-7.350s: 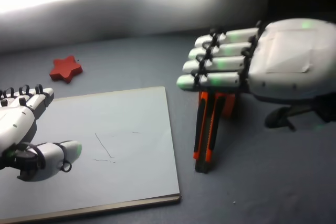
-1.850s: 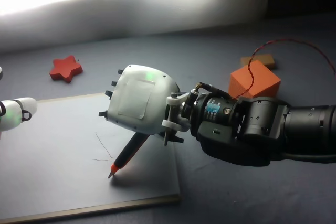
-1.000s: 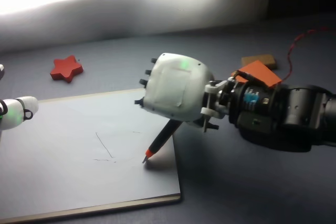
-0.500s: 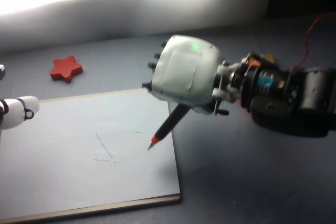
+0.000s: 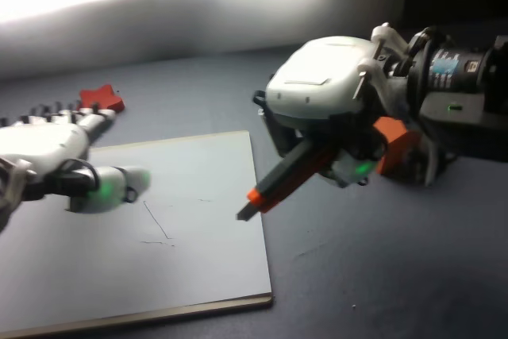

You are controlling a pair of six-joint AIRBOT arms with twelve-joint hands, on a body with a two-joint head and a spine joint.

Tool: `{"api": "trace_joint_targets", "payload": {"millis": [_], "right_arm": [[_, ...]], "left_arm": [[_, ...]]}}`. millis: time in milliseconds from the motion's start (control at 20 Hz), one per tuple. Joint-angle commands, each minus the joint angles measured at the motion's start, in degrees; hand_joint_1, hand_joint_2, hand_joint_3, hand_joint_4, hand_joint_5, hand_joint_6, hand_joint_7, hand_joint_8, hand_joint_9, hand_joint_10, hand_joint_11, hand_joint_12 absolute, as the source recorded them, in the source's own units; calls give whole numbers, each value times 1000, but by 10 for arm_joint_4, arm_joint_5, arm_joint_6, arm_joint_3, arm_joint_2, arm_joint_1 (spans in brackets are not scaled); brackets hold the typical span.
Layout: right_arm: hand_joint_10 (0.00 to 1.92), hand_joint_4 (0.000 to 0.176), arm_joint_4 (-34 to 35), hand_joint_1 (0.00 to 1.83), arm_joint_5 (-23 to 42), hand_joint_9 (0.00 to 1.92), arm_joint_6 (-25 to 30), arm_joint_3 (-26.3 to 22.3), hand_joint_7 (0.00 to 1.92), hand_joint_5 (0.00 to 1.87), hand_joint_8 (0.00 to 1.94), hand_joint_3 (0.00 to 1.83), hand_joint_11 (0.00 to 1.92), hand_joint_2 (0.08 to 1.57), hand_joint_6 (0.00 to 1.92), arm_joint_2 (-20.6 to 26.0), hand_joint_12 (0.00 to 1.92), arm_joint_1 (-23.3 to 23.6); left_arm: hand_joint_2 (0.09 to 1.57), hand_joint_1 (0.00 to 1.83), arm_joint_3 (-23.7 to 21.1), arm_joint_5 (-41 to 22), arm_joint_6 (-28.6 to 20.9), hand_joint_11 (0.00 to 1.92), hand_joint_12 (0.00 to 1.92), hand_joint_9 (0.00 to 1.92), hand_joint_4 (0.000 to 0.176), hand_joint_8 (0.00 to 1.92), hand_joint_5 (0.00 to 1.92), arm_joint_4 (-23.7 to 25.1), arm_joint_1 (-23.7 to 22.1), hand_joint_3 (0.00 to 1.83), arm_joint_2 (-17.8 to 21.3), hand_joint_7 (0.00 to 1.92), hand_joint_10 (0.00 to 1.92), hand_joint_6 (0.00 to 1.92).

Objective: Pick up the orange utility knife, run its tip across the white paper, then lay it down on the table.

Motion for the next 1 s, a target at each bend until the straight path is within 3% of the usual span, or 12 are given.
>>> {"api": "trace_joint_targets", "payload": {"millis": [0, 150, 250, 350, 400, 500, 650, 750, 800, 850, 950], "right_arm": [[1921, 176, 1, 1528, 4, 1921, 2, -2, 1838, 1606, 1941, 770, 1921, 1002, 1921, 3, 1921, 6], [1921, 176, 1, 1518, -49, 1921, 0, -3, 1841, 1600, 1941, 772, 1921, 1007, 1921, 7, 1921, 3], [1921, 176, 100, 1517, -56, 1921, -104, -6, 1853, 1591, 1941, 776, 1921, 1012, 1921, 12, 1921, -1], [1921, 176, 152, 1504, -58, 1921, -156, -6, 1834, 1588, 1941, 765, 1921, 1016, 1921, 15, 1921, -1], [1921, 176, 231, 1508, -61, 1921, -241, -6, 1839, 1608, 1941, 756, 1921, 1016, 1921, 18, 1921, -2], [1921, 176, 313, 1521, -69, 1921, -355, -7, 1836, 1575, 1941, 768, 1921, 1016, 1921, 19, 1921, -6], [1921, 176, 313, 1500, -59, 1862, -403, -10, 1677, 1425, 1941, 956, 1921, 917, 1921, 19, 1921, -27], [1921, 176, 313, 1490, -56, 1696, -419, -11, 1510, 1303, 1941, 1016, 1753, 888, 1921, 19, 1921, -39], [1921, 0, 313, 1272, -50, 1620, -419, -11, 1247, 1046, 1941, 1572, 1672, 588, 1898, 19, 1921, -46], [1921, 0, 313, 1226, -45, 1543, -419, -11, 1154, 944, 1941, 1613, 1577, 556, 1870, 19, 1921, -51], [1921, 0, 313, 1210, -36, 1409, -420, -13, 1023, 828, 1941, 1423, 1390, 628, 1749, 19, 1921, -59]], "left_arm": [[1309, 62, -4, -38, 3, 0, 198, 0, 0, 0, 0, 24, -6, 0, 1, 0, 0, 0], [1313, 27, -31, -48, 7, 0, 166, 0, 0, 0, 0, 24, -9, 1, -5, 0, 0, 0], [1312, 50, -44, -51, 12, 0, 164, 0, 0, 0, 0, 24, -9, 0, -10, 0, 0, 0], [1313, 41, -52, -51, 16, 0, 205, 0, 0, 0, 0, 24, -9, 1, -12, 0, 0, 0], [1315, 31, -55, -52, 19, 0, 208, 0, 0, 0, 0, 24, -9, 1, -12, 0, 0, 0], [1312, 50, -58, -55, 20, 0, 168, 0, 0, 0, 0, 24, -7, 0, -12, 0, 0, 0], [1314, 28, -59, -60, 20, 0, 196, 0, 0, 0, 0, 24, -5, 1, -12, 0, 0, 0], [1314, 19, -59, -62, 20, 0, 188, 0, 0, 0, 0, 24, -5, 1, -12, 0, 0, 0], [1311, 33, -58, -62, 20, 0, 192, 0, 0, 0, 0, 24, -5, 0, -12, 0, 0, 0], [1312, 26, -58, -63, 20, 0, 215, 0, 0, 0, 0, 24, -4, 0, -12, 0, 0, 0], [1312, 27, -58, -64, 20, 0, 221, 0, 0, 0, 0, 24, -3, 0, -11, 0, 0, 0]]}}
